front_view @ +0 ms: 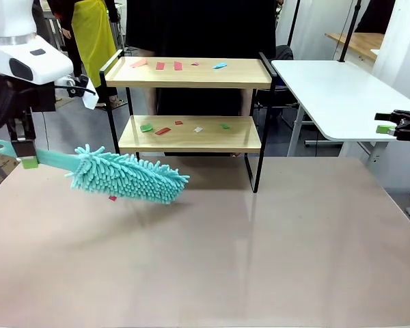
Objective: Clean the shelf.
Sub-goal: Clean the specific section of the Shelf indicated by the human with the Duster.
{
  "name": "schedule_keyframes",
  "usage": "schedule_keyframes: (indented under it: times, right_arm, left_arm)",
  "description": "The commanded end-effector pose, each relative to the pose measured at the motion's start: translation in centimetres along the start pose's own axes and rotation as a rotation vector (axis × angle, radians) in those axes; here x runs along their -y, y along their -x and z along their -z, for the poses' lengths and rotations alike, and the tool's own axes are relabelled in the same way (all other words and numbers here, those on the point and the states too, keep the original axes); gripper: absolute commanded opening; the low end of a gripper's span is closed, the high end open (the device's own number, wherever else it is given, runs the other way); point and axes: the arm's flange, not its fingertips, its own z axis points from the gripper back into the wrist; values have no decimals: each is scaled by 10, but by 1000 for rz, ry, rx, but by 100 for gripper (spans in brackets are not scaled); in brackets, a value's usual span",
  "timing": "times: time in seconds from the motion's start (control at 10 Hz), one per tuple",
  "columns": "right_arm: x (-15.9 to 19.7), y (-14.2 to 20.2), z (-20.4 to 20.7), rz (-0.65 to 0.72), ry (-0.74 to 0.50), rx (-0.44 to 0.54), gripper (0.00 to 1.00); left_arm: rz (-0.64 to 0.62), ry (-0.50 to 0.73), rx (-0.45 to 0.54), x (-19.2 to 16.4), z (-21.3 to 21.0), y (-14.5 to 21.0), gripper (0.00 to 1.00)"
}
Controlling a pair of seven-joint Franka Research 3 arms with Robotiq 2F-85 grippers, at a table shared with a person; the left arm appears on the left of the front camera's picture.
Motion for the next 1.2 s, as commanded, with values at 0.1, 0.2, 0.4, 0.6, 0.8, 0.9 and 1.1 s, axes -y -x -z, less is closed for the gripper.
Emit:
schedule_keyframes:
  times: [0.1,0.2,0.4,0.6,0.8,0.9,1.1]
  right_arm:
    - [0,-3,2,-6,-1,1,100]
    - [0,-3,2,-6,-1,1,100]
    - [0,-3,2,-6,-1,1,100]
    - [0,-3,2,-6,-1,1,100]
    - [0,-3,2,-6,-1,1,100]
    - [0,-3,2,-6,-1,1,100]
    - [0,-3,2,-6,-1,1,100]
  left_arm:
    - [0,0,0,0,0,0,13]
    - [110,-65,-67,-8,-18,10,13]
    - [294,-152,-187,-37,-62,20,13]
    - [438,-225,-258,-66,-84,19,13]
    - [559,-360,-368,-81,-98,8,13]
    - [665,-409,-444,-79,-107,8,13]
    - [755,-324,-576,-71,-129,13,13]
